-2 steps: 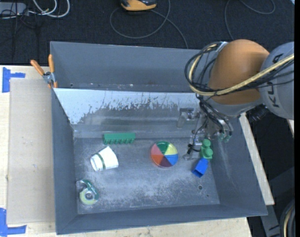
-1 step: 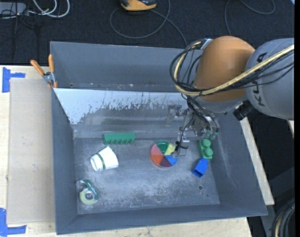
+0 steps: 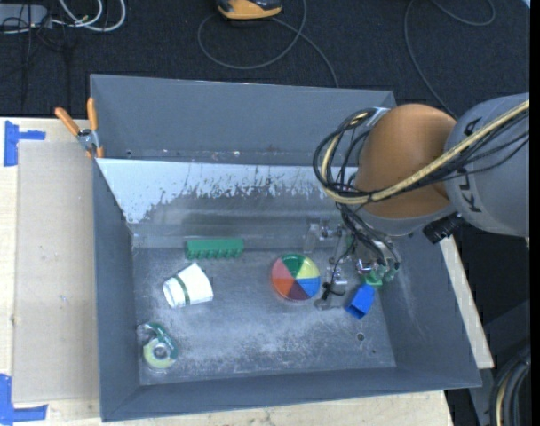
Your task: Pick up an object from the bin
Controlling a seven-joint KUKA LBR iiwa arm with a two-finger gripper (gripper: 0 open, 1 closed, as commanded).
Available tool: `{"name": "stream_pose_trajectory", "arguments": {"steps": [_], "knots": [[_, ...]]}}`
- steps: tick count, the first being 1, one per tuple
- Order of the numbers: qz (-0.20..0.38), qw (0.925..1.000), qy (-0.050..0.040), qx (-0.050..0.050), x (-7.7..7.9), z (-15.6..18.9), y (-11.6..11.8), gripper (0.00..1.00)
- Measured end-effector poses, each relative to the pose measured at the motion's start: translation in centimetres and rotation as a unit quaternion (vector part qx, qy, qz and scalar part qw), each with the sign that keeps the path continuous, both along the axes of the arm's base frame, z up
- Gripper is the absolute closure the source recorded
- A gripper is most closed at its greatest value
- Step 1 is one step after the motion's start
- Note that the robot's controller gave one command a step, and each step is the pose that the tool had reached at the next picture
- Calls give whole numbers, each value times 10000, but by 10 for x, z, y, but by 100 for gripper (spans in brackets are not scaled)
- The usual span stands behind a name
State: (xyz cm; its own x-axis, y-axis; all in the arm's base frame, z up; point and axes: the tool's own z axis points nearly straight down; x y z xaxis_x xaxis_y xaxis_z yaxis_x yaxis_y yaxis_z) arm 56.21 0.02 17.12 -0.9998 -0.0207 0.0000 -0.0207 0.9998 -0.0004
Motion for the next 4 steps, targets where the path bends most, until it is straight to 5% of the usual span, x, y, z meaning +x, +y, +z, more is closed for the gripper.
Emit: {"name": "stream_pose_trajectory", "arguments": {"steps": [1, 2, 3, 4], "knots": [[-149, 9999, 47, 15, 0, -4, 18, 0], [-694, 9976, 10, 0, 7, -89, 2, 100], [-688, 9976, 10, -1, 7, -89, 2, 0], [-679, 9977, 10, -3, 7, -89, 2, 100]]}}
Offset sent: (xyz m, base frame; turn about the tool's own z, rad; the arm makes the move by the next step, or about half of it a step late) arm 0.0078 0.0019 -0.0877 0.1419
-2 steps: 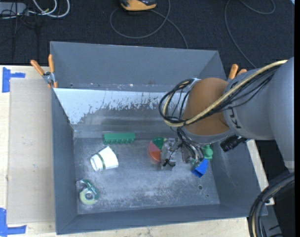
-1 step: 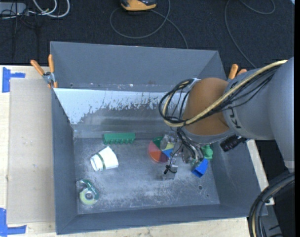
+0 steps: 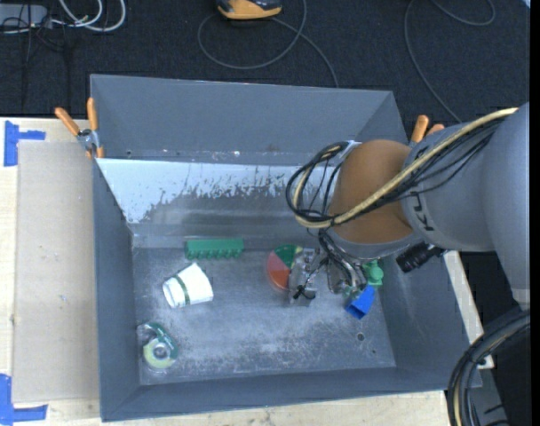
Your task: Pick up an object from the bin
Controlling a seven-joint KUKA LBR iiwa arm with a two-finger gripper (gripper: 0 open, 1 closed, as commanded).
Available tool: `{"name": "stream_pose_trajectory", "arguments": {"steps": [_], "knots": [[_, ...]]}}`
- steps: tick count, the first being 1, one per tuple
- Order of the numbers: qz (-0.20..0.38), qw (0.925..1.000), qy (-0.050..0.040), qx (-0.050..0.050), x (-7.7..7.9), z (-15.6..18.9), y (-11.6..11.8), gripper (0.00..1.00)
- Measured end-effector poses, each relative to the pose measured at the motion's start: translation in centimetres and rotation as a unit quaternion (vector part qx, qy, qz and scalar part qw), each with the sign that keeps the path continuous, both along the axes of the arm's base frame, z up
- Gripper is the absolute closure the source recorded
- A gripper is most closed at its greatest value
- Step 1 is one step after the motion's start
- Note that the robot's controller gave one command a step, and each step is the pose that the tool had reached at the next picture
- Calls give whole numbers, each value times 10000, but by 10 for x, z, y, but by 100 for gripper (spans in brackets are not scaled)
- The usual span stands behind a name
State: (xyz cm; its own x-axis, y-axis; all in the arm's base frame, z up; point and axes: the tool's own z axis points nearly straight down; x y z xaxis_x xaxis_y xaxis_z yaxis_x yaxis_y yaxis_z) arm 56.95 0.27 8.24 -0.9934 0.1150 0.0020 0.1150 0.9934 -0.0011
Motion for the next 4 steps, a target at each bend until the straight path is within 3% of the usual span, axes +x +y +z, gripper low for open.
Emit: {"name": "stream_pose_trajectory", "arguments": {"steps": [1, 2, 3, 4], "knots": [[4, 10000, 0, 0, 0, 0, 0, 0], [9, 10000, 0, -1, 0, 0, 0, 100], [11, 10000, 0, -1, 0, 0, 0, 0], [14, 10000, 0, -1, 0, 0, 0, 100]]}}
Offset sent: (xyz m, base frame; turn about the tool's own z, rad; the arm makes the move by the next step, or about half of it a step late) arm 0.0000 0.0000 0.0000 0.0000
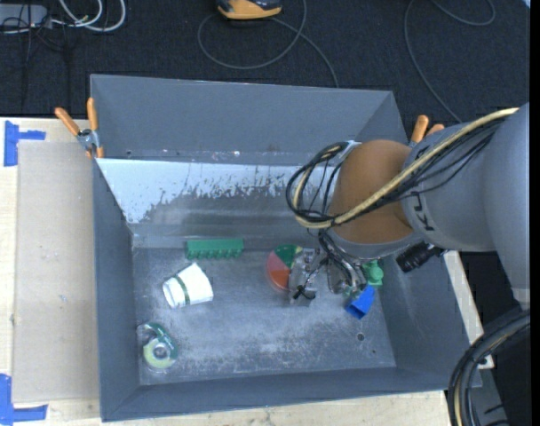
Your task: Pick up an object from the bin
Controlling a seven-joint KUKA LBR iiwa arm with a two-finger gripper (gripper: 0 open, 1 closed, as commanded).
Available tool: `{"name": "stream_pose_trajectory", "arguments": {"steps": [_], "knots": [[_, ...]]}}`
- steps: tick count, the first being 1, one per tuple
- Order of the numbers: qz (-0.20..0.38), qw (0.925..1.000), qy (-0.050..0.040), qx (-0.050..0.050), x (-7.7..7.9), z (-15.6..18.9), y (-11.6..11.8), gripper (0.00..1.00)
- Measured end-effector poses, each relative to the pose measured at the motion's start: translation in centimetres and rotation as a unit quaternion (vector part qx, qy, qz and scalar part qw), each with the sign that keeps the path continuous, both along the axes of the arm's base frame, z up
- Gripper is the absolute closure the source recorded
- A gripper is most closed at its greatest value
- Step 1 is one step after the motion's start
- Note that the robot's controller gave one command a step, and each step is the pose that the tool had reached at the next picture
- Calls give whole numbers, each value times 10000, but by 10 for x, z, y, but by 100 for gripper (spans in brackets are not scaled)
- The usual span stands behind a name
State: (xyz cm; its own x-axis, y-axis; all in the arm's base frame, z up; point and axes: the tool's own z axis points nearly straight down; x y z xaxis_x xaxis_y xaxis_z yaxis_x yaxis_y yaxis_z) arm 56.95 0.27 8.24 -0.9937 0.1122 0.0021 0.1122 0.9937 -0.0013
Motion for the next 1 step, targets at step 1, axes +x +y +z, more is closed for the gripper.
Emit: {"name": "stream_pose_trajectory", "arguments": {"steps": [1], "knots": [[1, 10000, 0, 0, 0, 0, 0, 0]]}}
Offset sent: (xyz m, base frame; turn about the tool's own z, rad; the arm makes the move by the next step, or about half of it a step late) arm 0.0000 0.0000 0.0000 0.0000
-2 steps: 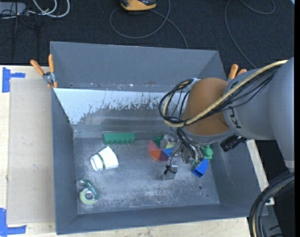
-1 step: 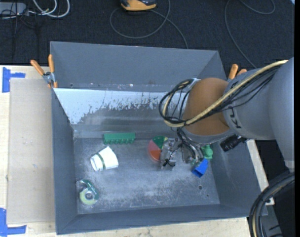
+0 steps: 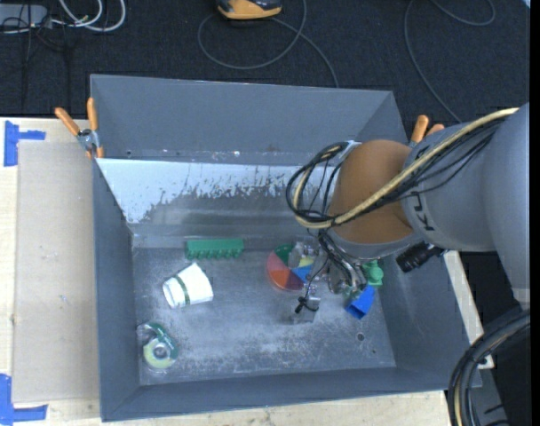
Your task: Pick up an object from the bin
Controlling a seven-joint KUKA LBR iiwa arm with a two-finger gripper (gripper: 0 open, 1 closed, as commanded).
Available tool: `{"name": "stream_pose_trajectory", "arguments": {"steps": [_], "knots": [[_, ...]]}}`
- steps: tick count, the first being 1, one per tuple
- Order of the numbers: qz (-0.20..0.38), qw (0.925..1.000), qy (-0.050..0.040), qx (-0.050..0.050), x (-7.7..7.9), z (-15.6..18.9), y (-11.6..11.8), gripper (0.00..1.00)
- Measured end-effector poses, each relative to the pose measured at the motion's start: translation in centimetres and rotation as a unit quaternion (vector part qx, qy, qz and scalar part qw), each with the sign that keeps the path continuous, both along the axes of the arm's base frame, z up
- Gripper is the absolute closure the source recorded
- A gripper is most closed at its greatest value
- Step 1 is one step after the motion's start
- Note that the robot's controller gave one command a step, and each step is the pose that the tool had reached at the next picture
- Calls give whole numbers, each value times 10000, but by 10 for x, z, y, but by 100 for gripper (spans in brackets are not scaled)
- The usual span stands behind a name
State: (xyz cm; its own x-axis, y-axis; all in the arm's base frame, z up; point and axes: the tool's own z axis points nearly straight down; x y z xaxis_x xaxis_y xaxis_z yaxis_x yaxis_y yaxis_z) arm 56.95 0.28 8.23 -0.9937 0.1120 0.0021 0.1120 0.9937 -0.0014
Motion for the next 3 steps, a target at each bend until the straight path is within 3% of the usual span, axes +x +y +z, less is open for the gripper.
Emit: {"name": "stream_pose_trajectory", "arguments": {"steps": [1, 2, 3], "knots": [[3, 10000, 0, 0, 0, 0, 0, 100], [4, 10000, 0, 0, 0, 0, 0, 0], [5, 10000, 0, 0, 0, 0, 0, 0]]}}
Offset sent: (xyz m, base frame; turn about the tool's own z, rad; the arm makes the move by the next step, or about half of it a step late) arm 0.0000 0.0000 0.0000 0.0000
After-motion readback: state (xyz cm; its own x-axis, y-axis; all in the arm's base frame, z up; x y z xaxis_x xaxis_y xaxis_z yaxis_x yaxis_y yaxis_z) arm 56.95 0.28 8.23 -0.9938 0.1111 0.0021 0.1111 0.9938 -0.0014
